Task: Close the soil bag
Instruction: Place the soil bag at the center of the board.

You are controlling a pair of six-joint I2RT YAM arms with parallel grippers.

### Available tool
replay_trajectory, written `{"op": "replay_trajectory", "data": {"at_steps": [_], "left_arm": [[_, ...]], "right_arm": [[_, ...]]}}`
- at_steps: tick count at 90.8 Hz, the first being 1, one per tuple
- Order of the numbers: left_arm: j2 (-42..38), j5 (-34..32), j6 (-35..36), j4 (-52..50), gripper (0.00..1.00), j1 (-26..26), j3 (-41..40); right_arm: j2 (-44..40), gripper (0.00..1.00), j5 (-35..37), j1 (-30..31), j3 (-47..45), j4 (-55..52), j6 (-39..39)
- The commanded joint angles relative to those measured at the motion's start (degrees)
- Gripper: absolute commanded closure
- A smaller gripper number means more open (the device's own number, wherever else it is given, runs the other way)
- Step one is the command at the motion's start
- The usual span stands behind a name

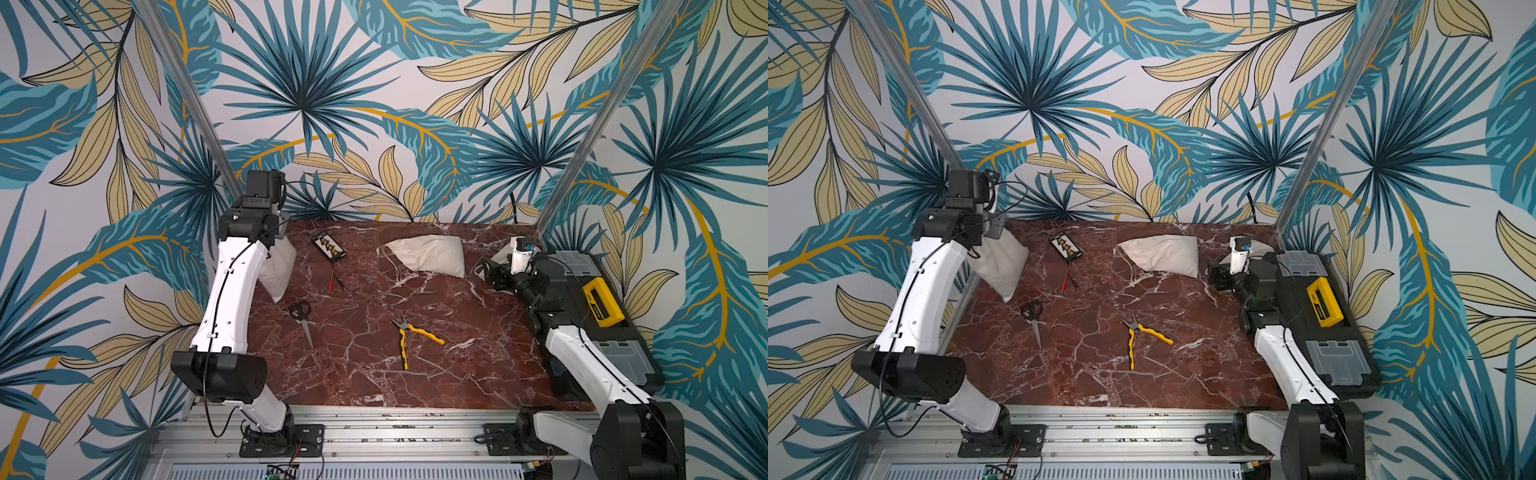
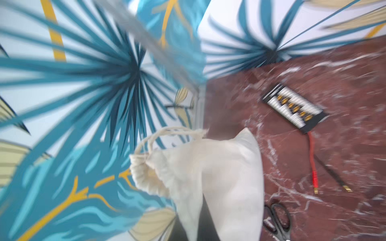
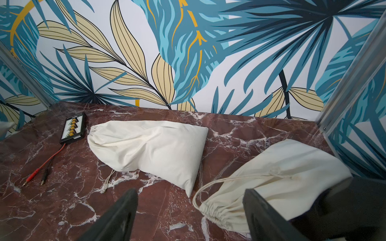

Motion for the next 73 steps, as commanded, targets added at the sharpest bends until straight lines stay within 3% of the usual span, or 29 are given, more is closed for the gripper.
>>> {"op": "replay_trajectory", "data": {"at_steps": [1, 14, 34, 58, 73], "left_arm": [[-2.02, 5.5, 8.6, 2.68, 1.0, -8.59, 7.18], [2.55, 10.7, 14.63, 3.23, 1.0, -17.93, 8.77], [10.51, 17.51, 16.39, 11.41, 1.0, -24.0, 1.65], [3.61, 28.85, 18.31, 26.79, 1.0, -28.85, -19.93], [0.13, 32.88, 18.23, 27.11, 1.0, -29.22, -23.01]], "right_arm": [[-1.56, 0.16, -1.19, 0.79, 0.76, -2.08, 1.92], [-3.44, 0.16, -1.36, 1.66, 0.77, -6.09, 2.05], [-6.54, 0.17, -5.43, 2.61, -1.56, -6.74, 2.14], [-5.13, 0.19, -14.83, 8.79, -1.68, -1.36, 0.95], [-1.4, 0.2, -15.65, 14.57, 2.66, -0.66, -4.88]]}}
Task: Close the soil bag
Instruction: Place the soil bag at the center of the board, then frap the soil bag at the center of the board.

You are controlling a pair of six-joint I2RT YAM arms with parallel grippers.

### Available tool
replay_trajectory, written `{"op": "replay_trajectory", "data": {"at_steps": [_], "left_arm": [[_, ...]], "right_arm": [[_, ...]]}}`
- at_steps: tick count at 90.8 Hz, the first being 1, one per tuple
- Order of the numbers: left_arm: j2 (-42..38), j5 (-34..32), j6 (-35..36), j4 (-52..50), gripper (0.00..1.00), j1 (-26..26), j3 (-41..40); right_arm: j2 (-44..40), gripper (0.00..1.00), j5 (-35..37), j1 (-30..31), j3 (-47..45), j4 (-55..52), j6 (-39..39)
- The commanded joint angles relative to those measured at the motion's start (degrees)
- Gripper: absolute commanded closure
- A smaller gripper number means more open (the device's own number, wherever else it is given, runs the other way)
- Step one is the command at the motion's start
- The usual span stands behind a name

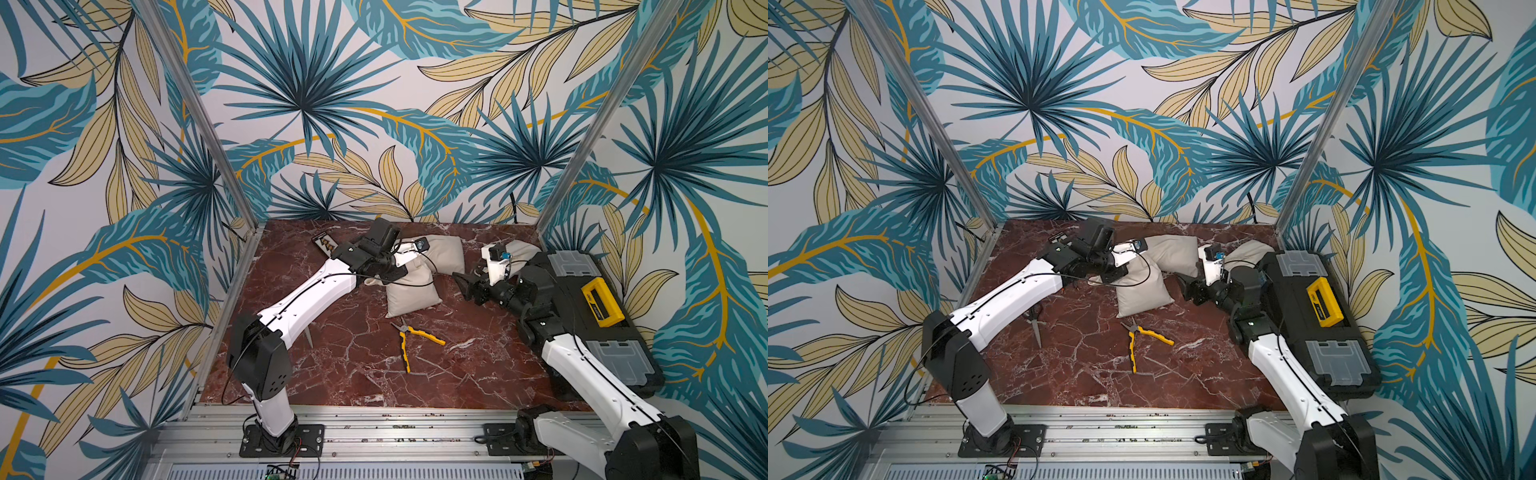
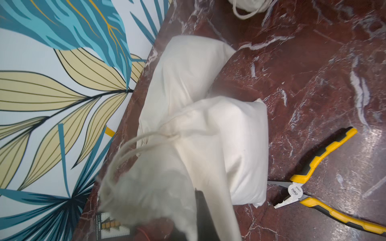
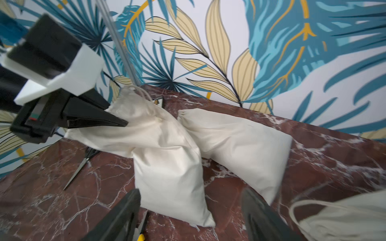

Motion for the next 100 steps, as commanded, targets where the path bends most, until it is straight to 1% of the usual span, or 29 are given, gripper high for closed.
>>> {"op": "replay_trajectory", "data": {"at_steps": [1, 8, 16, 23, 40, 50, 57, 63, 79, 89, 98, 100], "left_arm": [[-4.97, 5.29, 0.63, 5.77, 1.0, -0.07, -0.35], [-6.64, 7.82, 0.87, 5.86, 1.0, -0.14, -0.81], [-8.1, 9.55, 1.06, 6.18, 1.0, -0.31, -1.13], [-8.81, 9.85, 1.06, 6.42, 1.0, -0.41, -1.34], [-9.19, 9.91, 1.67, 5.64, 1.0, -0.89, -1.7], [-9.96, 9.93, 1.96, 6.09, 1.0, -1.36, -2.48], [-10.5, 9.85, 1.97, 6.62, 1.0, -1.47, -3.04], [-10.55, 9.87, 1.98, 6.58, 1.0, -1.54, -3.03], [-10.65, 10.09, 2.33, 6.43, 1.0, -1.67, -3.25], [-10.87, 10.59, 2.37, 6.17, 1.0, -1.67, -3.21], [-10.91, 10.15, 2.63, 5.89, 1.0, -1.73, -3.23], [-10.96, 10.21, 2.64, 5.76, 1.0, -1.71, -3.26]], "right_arm": [[2.72, 0.21, -3.15, 2.2, 3.18, 2.77, -4.69], [5.25, 0.23, -3.62, 2.57, 5.94, 3.59, -8.06], [8.41, 0.26, -5.6, 2.62, 10.15, 2.18, -10.86], [10.13, 0.29, -7.74, 3.1, 12.55, 1.67, -11.95], [10.6, 0.3, -14.83, 5.16, 13.12, 2.87, -12.69], [11.83, 0.3, -14.94, 5.97, 13.85, 3.4, -11.94], [13.14, 0.32, -14.5, 6.08, 14.71, 3.56, -11.55], [14.2, 0.35, -13.25, 6.08, 15.34, 3.44, -11.26], [15.8, 0.52, -11.97, 6.07, 16.27, 3.66, -11.05], [16.8, 0.55, -12.95, 6.09, 16.9, 3.59, -10.78], [17.15, 0.64, -14.93, 6.08, 17.12, 3.65, -11.38], [17.18, 0.67, -15.6, 6.07, 17.19, 3.55, -11.67]]}}
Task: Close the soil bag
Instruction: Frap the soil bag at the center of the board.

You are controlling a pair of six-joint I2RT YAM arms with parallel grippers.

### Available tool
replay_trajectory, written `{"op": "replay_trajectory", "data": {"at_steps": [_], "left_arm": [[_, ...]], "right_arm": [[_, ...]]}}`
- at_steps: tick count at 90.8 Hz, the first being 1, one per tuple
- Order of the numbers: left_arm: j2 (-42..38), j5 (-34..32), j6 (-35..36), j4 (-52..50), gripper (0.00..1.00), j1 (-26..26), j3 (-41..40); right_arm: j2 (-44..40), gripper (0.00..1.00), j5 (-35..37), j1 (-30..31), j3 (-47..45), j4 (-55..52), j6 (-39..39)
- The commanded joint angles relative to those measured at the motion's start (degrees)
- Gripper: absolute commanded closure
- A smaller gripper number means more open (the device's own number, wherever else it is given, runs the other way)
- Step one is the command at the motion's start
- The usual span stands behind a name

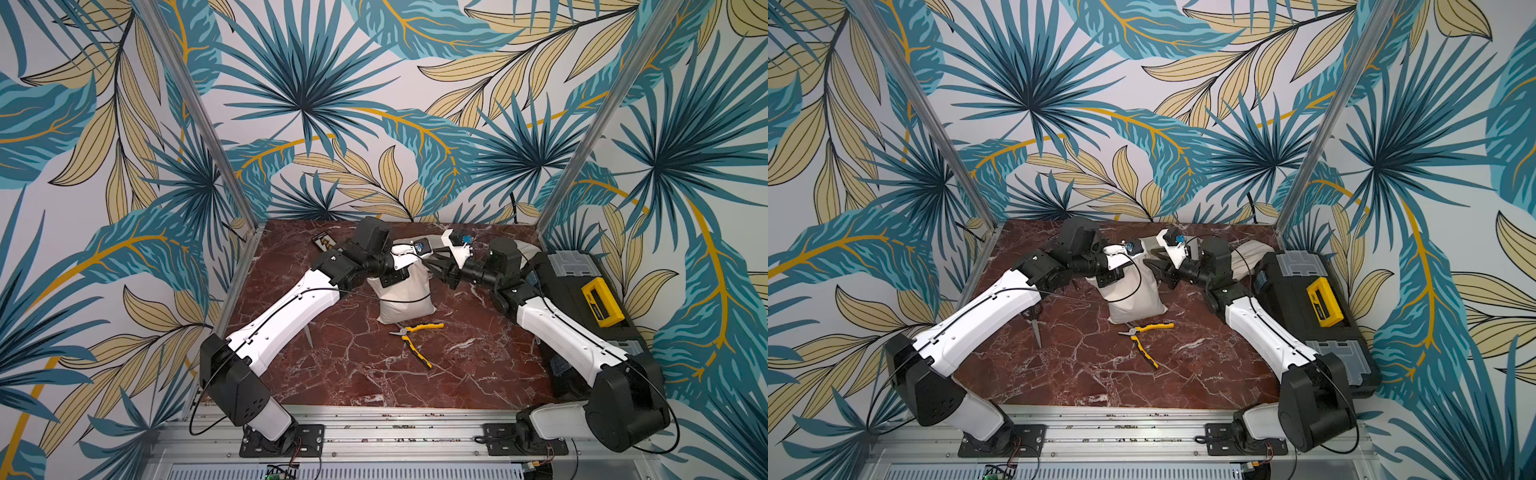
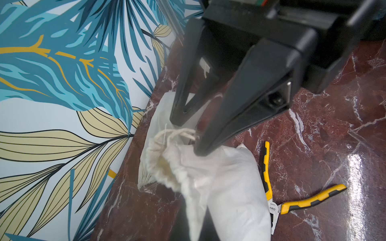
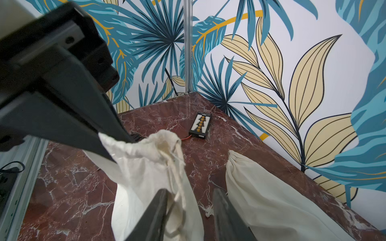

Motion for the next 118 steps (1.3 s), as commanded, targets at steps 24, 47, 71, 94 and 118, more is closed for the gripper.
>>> {"op": "replay_trajectory", "data": {"at_steps": [24, 47, 71, 94, 118], "left_arm": [[-4.84, -3.64, 0.96, 3.35, 1.0, -0.09, -1.99], [-4.22, -34.26, 0.53, 6.69, 0.89, 4.14, -1.4], [-7.1, -37.28, -1.12, 8.02, 0.9, 8.55, -0.15], [-16.22, -15.63, -7.98, 22.52, 0.43, 5.39, -20.62], [-12.44, -4.55, -12.84, 31.29, 0.17, -3.13, -20.39]], "right_arm": [[-0.27, 1.0, 6.11, 0.13, 2.49, -5.32, -3.44], [-5.13, 1.0, 32.5, -3.18, 4.88, -9.15, -4.59], [-2.31, 1.0, 24.49, -2.27, 13.39, -6.17, -0.17], [-2.49, 1.0, 15.57, 1.11, 9.16, -0.01, 2.11], [-7.69, 1.0, 17.51, 4.75, 5.12, -1.8, 0.61]]}}
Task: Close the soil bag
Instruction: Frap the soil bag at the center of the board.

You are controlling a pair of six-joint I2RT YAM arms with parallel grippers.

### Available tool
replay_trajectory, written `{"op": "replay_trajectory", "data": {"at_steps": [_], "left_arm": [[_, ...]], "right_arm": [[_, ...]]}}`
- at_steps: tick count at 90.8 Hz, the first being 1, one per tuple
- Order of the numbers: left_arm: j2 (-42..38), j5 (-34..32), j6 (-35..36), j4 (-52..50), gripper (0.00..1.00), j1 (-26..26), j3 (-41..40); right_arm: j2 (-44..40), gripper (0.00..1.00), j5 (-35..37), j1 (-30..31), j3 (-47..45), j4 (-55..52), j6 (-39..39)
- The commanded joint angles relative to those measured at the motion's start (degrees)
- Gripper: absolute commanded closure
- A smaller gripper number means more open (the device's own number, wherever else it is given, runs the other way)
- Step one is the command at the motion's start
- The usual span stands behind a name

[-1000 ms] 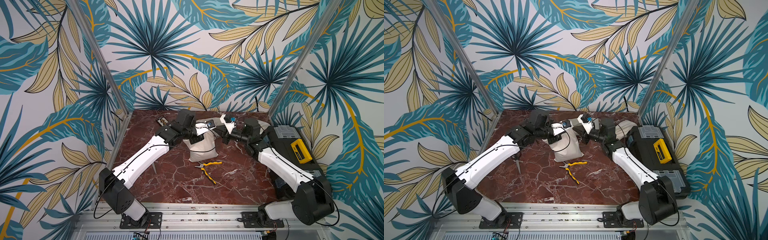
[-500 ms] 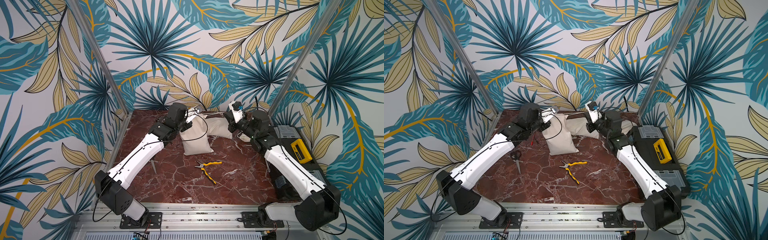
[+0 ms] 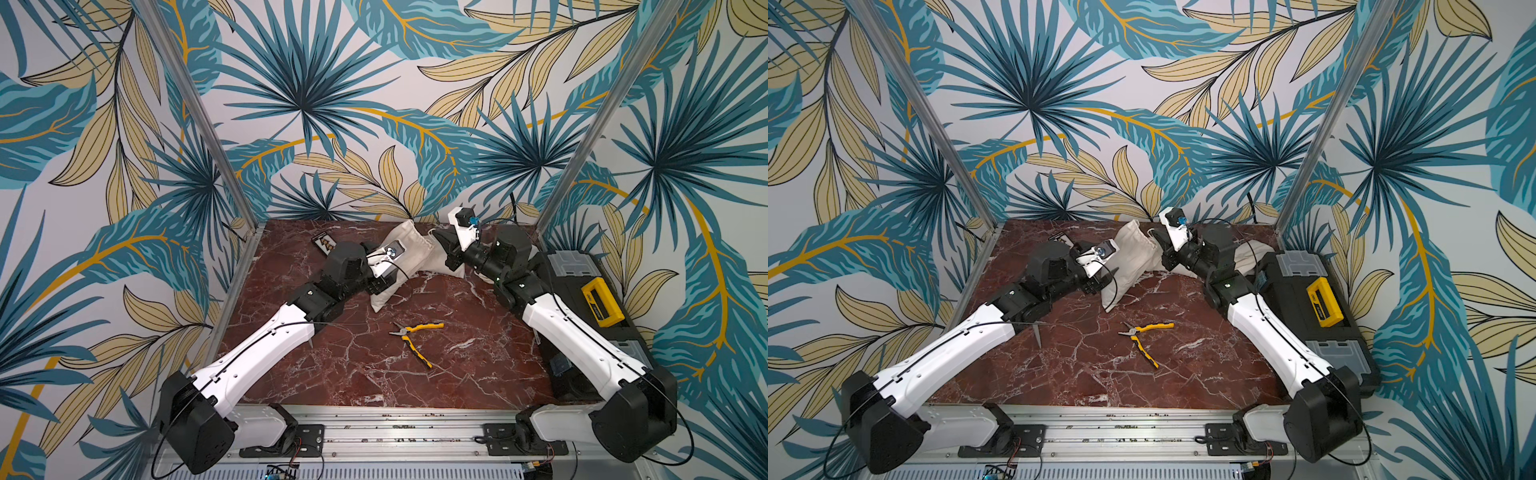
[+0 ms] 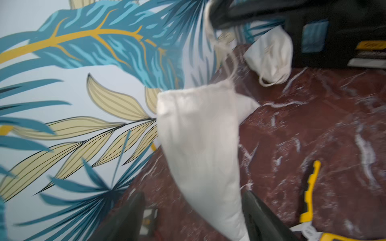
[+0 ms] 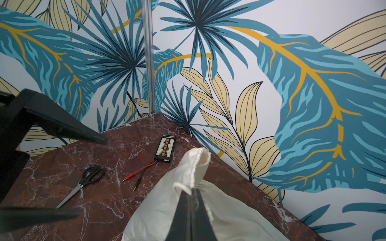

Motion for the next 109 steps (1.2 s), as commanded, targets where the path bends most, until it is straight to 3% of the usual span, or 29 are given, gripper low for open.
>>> {"op": "replay_trajectory", "data": {"at_steps": [1, 28, 57, 63, 71, 86, 109], "left_arm": [[2.55, 6.92, -2.94, 7.64, 0.17, -2.78, 2.66], [10.91, -1.43, -4.41, 21.51, 0.16, -5.08, 4.88], [15.69, 9.46, -5.49, 22.62, 0.38, -5.15, 9.33], [16.38, 10.51, -5.41, 22.55, 0.47, -5.05, 9.63], [17.93, 5.53, -5.6, 22.55, 0.65, -5.09, 9.68], [22.13, -6.25, -4.64, 20.9, 0.79, -4.9, 9.66], [29.71, -22.62, -6.55, 17.47, 0.76, -3.06, 10.99]], "right_arm": [[-3.93, 1.0, 0.31, 0.7, -1.87, 1.64, -0.09], [-10.3, 1.0, 4.89, 0.88, -4.09, -5.74, -0.72], [-11.1, 1.0, 4.42, 0.94, -4.81, -7.86, -0.21], [-11.25, 1.0, 4.85, 0.93, -4.87, -7.79, -0.29], [-12.27, 1.0, 6.48, 0.93, -5.06, -7.75, -0.17], [-18.31, 1.0, 13.1, 0.95, -5.98, -8.15, 0.14], [-29.25, 1.0, 22.89, 0.88, -7.73, -10.08, -0.16]]}}
